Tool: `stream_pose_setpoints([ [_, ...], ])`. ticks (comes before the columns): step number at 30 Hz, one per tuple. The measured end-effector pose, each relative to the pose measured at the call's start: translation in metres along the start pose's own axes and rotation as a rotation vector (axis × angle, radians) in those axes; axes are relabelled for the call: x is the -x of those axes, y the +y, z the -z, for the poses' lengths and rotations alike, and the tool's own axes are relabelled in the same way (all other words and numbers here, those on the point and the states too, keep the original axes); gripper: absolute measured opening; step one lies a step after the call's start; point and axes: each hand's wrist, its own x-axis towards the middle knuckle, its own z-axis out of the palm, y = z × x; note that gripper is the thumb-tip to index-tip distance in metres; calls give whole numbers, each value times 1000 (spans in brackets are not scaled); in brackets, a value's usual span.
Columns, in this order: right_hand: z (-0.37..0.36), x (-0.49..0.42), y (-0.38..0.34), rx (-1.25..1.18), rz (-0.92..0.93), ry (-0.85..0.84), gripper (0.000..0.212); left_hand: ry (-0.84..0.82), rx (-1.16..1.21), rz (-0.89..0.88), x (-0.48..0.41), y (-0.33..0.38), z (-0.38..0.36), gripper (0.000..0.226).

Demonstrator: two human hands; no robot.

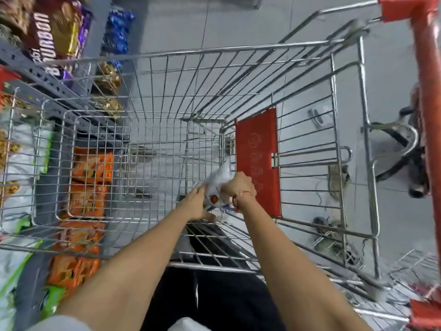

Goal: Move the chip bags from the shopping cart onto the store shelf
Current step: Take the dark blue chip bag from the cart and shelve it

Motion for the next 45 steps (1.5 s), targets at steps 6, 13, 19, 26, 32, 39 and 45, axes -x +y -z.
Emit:
stream_pose_setpoints([
  [6,-7,-15,-31,-555,74,-321,17,202,516,91,-23,-34,12,105],
  [13,-30,-70,-19,-348,348,-339,66,141,651,202,-1,-60,53,58],
  [19,-87,-96,-40,-125,507,-436,92,110,274,220,18,-87,86,32],
  [26,-112,-90,-66,-86,535,-413,79,322,277,131,95,-89,98,42],
  [32,-109,-65,-73,-104,618,-444,49,563,245,-17,158,-74,81,41],
  [39,-82,-22,-83,-395,607,-399,49,687,94,-55,208,-75,51,37],
  [45,-43,33,-101,-651,699,-315,39,791,-12,-18,219,-70,42,41],
])
